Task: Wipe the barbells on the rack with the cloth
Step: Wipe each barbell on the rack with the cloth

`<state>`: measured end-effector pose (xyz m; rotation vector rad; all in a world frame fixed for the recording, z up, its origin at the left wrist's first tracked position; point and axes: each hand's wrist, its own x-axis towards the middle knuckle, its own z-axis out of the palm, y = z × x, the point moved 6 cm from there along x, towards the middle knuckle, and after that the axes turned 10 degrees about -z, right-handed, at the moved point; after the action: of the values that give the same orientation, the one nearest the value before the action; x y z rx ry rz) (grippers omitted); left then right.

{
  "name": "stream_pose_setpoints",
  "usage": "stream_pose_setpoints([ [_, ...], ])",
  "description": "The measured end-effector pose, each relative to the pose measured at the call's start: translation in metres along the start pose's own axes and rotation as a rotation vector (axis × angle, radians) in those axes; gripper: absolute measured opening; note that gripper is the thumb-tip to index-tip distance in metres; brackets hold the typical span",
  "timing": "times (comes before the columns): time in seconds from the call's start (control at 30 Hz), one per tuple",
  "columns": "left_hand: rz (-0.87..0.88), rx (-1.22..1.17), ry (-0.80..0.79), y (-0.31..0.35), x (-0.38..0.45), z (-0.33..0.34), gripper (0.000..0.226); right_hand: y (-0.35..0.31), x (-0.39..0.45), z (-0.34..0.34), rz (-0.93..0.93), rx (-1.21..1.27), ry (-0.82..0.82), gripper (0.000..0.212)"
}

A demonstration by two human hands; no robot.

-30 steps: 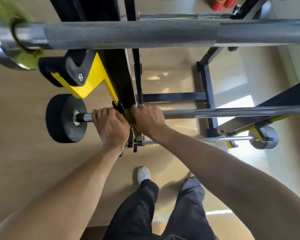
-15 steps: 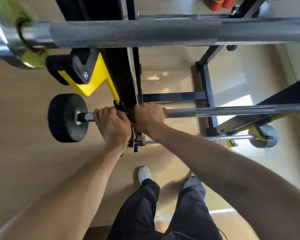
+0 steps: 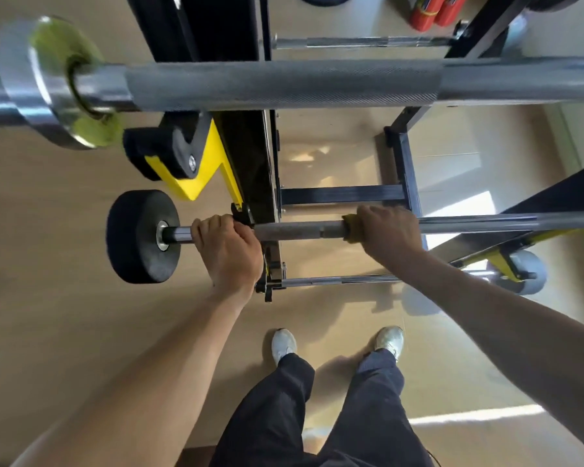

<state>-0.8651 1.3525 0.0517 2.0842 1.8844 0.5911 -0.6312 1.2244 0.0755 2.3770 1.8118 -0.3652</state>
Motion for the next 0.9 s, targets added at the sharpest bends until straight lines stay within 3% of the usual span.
stream_pose_setpoints([
  [0.17,-0.002,0.032,-0.017,0.002,0.0,0.001,0.032,-0.082,0.027,-0.001,-0.072,0.095,-0.017,0.024],
  [0.3,0.016,0.046,-0.004,0.003,-0.001,-0.001,0.031,-0.134,0.042,0.001,-0.226,0.07,0.13,0.024],
  [0.4,0.027,0.036,0.0,0.003,0.0,-0.002,0.031,-0.115,0.033,0.002,-0.307,0.091,0.115,0.038],
  [0.47,0.04,0.033,-0.003,0.001,0.0,-0.002,0.032,-0.075,0.022,0.005,-0.253,0.104,0.048,0.045],
  [0.63,0.049,0.062,-0.005,0.003,0.0,-0.001,0.031,0.027,-0.01,0.007,-0.085,0.04,0.036,0.029],
  [0.9,0.058,0.072,0.007,0.007,-0.002,-0.004,0.026,-0.036,0.008,0.008,-0.034,0.019,0.018,0.031],
])
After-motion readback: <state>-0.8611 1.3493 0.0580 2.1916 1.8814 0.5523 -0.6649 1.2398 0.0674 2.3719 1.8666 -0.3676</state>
